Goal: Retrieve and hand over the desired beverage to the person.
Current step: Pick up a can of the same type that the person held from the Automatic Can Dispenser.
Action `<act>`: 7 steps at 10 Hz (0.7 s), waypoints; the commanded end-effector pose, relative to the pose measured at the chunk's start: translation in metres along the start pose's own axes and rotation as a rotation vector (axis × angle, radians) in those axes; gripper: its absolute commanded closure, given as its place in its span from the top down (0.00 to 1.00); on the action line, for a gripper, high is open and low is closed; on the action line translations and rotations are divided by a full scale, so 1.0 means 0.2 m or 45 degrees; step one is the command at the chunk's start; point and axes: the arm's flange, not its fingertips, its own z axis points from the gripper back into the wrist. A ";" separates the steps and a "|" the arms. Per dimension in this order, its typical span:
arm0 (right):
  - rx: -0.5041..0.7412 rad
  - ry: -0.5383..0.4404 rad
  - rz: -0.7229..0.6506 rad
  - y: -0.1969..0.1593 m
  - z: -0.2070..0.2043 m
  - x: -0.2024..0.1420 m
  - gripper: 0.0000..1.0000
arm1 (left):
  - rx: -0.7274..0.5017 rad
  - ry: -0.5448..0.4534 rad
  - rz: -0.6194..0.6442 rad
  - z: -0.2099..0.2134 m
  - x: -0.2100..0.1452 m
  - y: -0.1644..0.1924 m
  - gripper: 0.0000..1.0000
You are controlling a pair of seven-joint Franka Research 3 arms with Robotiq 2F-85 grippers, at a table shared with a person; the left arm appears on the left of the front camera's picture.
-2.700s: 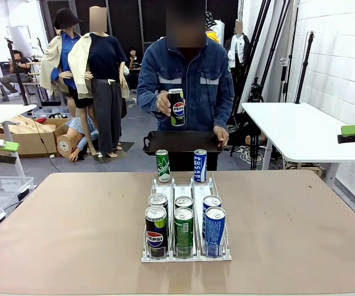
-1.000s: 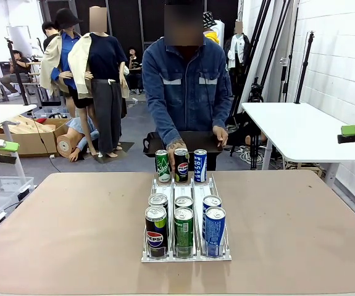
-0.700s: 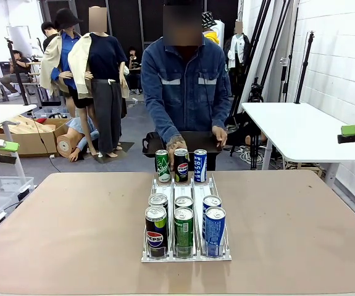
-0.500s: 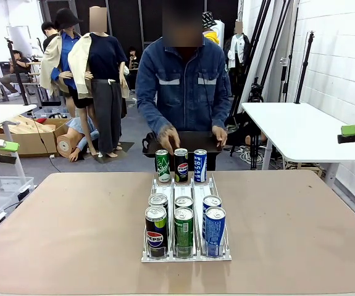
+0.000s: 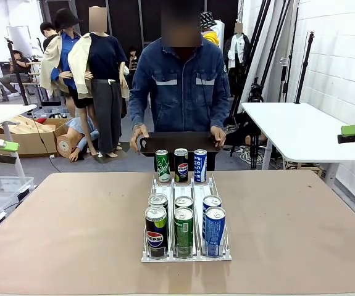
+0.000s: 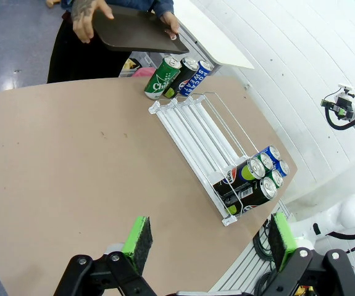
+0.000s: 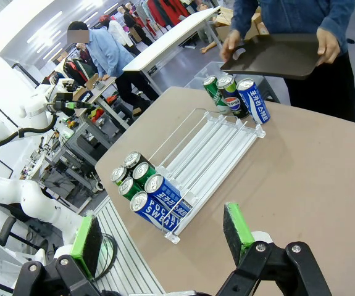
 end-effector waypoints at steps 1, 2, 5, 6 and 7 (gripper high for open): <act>0.007 -0.003 0.002 0.00 0.00 0.00 1.00 | -0.009 -0.006 -0.001 0.01 0.00 0.00 1.00; 0.007 -0.003 0.002 0.00 0.00 0.00 1.00 | -0.009 -0.006 -0.001 0.01 0.00 0.00 1.00; 0.007 -0.003 0.002 0.00 0.00 0.00 1.00 | 0.000 0.000 0.000 0.00 0.00 0.00 1.00; 0.007 -0.003 0.002 0.00 0.00 0.00 1.00 | -0.054 0.043 0.004 -0.06 0.01 -0.05 1.00; 0.007 -0.003 0.002 0.00 0.00 0.00 1.00 | -0.057 0.096 0.016 -0.12 0.02 -0.11 1.00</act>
